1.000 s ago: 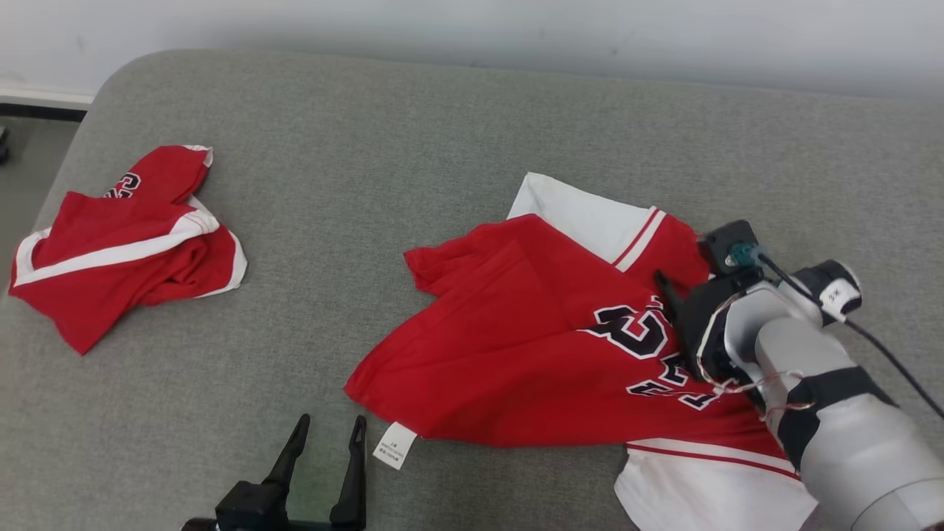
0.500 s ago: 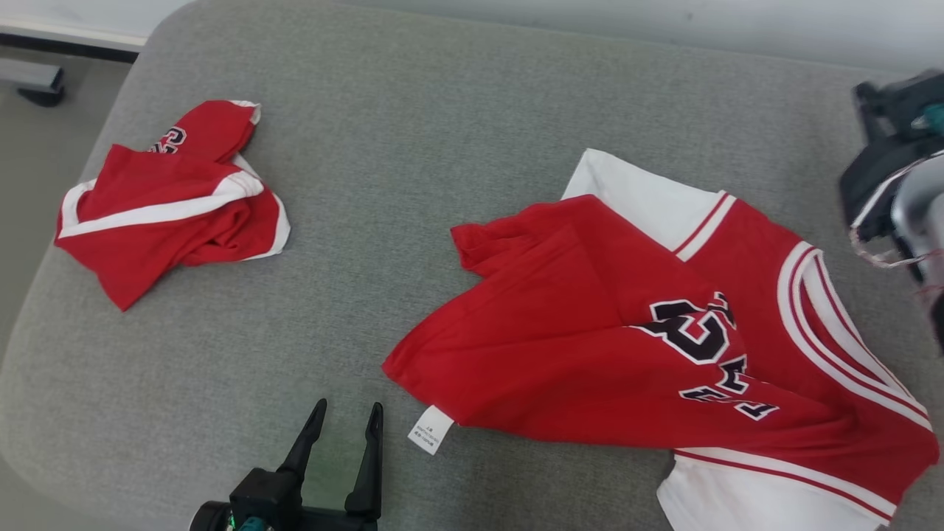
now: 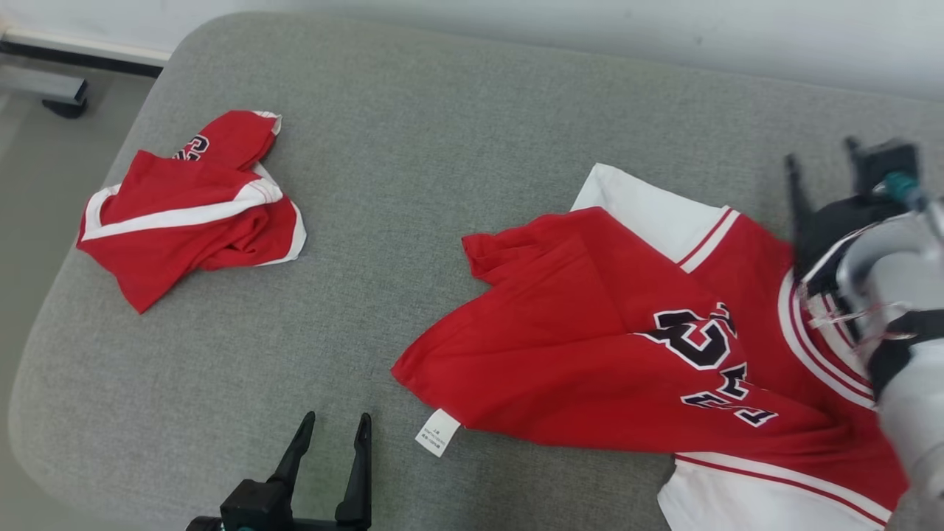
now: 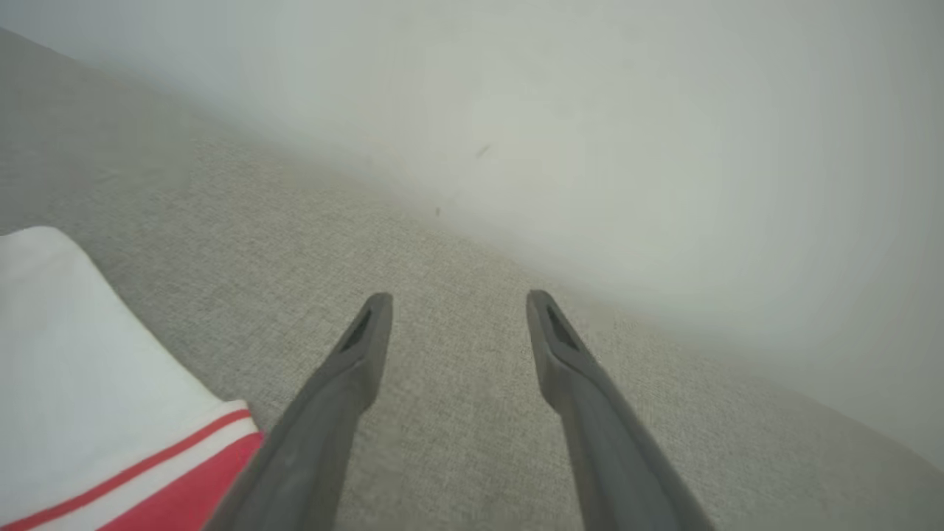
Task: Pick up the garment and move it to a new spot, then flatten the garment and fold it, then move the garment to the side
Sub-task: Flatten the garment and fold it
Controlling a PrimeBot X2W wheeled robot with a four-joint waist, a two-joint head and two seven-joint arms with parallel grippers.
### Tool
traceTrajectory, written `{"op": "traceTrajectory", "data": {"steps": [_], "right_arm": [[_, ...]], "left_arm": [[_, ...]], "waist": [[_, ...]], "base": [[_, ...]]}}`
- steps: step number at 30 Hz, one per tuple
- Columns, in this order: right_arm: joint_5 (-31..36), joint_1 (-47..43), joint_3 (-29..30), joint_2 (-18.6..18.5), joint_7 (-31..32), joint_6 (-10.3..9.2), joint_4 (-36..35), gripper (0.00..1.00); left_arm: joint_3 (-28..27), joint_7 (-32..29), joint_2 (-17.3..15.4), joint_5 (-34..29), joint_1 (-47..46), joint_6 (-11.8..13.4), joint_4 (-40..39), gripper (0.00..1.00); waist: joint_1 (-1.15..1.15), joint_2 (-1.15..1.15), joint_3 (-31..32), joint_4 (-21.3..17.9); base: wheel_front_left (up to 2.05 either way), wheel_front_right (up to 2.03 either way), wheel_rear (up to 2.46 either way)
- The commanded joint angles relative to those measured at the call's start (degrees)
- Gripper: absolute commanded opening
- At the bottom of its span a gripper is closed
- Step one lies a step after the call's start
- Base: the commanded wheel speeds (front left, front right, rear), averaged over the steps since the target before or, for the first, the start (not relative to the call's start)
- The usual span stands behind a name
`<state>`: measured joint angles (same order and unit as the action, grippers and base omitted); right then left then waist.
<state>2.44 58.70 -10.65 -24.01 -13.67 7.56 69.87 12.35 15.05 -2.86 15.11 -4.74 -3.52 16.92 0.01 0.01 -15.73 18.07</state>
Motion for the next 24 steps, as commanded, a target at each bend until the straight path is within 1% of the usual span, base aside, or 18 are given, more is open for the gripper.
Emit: {"op": "traceTrajectory", "data": {"steps": [1, 5, 8, 11, 15, 17, 18, 20, 22, 24], "right_arm": [[-1.87, -2.19, -1.13, 2.76, -0.1, -0.15, 0.74, 1.0], [-6.67, -4.34, -6.65, 5.76, 4.26, -0.15, 1.83, 1.0], [-11.87, -5.5, -11.8, 6.47, 9.4, -0.15, 1.18, 1.0], [-17.79, -6.79, -16.99, 4.66, 14.88, -0.15, -1.52, 1.0], [-26.06, -9.8, -23.81, 0.85, 23.74, -0.15, -6.5, 1.0], [-30.46, -11.11, -26.73, -1.15, 27.1, -0.15, -9.77, 1.0], [-32.15, -11.65, -28.03, -2.11, 28.4, -0.14, -11.36, 0.95], [-35.44, -12.25, -30.42, -4.18, 30.24, -0.14, -14.29, 0.0], [-37.71, -12.14, -32.21, -6.25, 31.07, -0.15, -16.56, 0.0], [-38.57, -11.02, -33.31, -8.46, 30.01, -0.17, -17.88, 0.0]], "left_arm": [[-0.5, 0.2, -0.02, -0.63, 0.56, -0.22, 0.05, 1.0], [-0.97, 0.2, 0.0, -0.94, 1.24, -0.34, 0.22, 1.0], [-0.89, 0.2, 0.0, -1.07, 1.08, -0.72, 0.26, 1.0], [-0.66, 0.2, -0.03, -1.0, 0.69, -0.82, 0.16, 1.0], [-0.59, 0.2, -0.04, -1.02, 0.45, -0.79, 0.03, 1.0], [-0.67, 0.2, -0.03, -1.0, 0.32, -0.88, 0.06, 1.0], [-0.71, 0.2, -0.01, -1.02, 0.24, -0.86, 0.09, 1.0], [-0.81, 0.2, -0.02, -0.87, 0.02, -0.9, 0.17, 1.0], [-0.74, 0.2, -0.01, -0.78, -0.13, -0.83, 0.15, 1.0], [-0.61, 0.2, -0.01, -0.62, -0.14, -0.72, 0.15, 1.0]], "waist": [[-0.01, -0.01, 1.83, -1.81], [-0.01, -0.01, 2.88, -3.48], [-0.01, -0.01, 2.91, -4.19], [-0.01, -0.01, 2.57, -4.35], [-0.01, -0.01, 1.9, -3.83], [-0.01, -0.01, 1.49, -3.39], [-0.01, -0.01, 1.24, -3.16], [-0.01, -0.01, 0.9, -2.76], [-0.01, -0.01, 0.58, -2.41], [-0.01, -0.01, 0.34, -2.04]], "base": [[0.0, 0.0, 0.0], [0.0, 0.0, 0.0], [0.0, 0.0, 0.0], [0.0, 0.0, 0.0], [0.0, 0.0, 0.0], [0.0, 0.0, 0.0], [0.0, 0.0, 0.0], [0.0, 0.0, 0.0], [0.0, 0.0, 0.0], [0.0, 0.0, 0.0]]}}
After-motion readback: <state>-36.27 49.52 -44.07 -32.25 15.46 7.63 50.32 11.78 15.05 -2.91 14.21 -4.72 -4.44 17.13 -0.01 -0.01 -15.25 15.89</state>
